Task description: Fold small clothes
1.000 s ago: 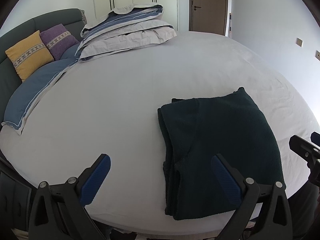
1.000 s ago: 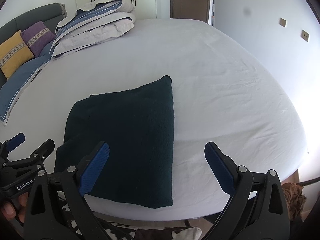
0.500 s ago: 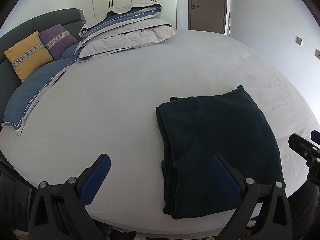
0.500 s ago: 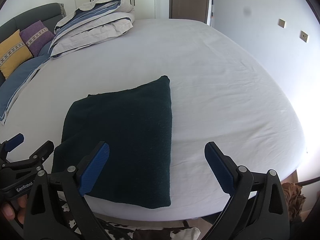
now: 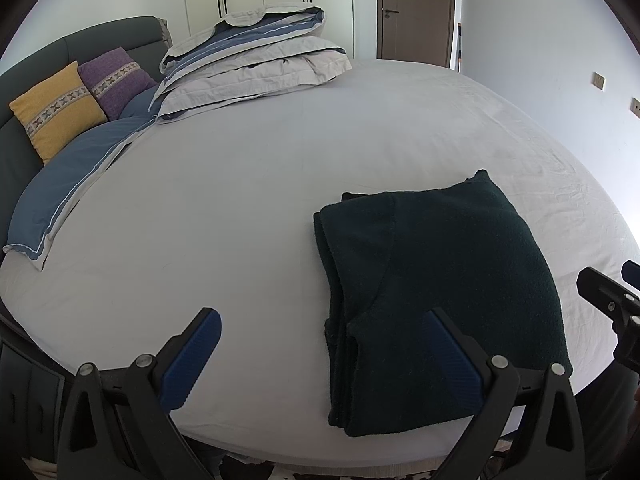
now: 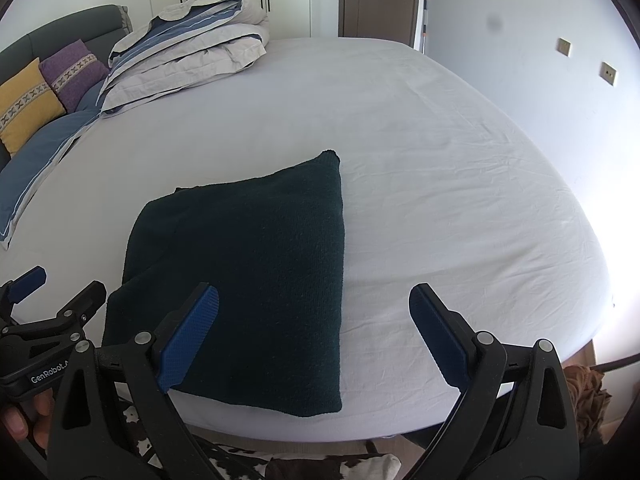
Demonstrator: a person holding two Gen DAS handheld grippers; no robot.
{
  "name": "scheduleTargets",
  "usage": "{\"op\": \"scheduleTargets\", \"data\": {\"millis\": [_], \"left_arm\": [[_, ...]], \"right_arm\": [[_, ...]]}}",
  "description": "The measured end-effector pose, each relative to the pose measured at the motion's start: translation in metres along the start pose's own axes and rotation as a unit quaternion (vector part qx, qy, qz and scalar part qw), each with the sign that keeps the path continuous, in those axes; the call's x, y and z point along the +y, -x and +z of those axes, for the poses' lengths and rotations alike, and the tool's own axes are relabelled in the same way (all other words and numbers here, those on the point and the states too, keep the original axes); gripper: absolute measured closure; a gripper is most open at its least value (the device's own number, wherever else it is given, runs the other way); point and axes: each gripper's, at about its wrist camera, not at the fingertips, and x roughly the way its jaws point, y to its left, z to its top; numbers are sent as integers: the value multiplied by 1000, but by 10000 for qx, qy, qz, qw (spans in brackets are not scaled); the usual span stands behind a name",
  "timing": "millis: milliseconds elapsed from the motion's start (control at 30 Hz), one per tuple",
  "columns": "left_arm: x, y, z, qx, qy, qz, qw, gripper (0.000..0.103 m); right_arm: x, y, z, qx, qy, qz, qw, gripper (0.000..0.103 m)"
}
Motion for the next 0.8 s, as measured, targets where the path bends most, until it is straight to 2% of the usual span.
{"op": "scheduleTargets", "data": {"millis": [800], "left_arm": [[1, -2, -6, 55, 9, -23, 10000, 0]], "right_arm": [[1, -1, -2, 8, 0, -1, 10000, 6]]}}
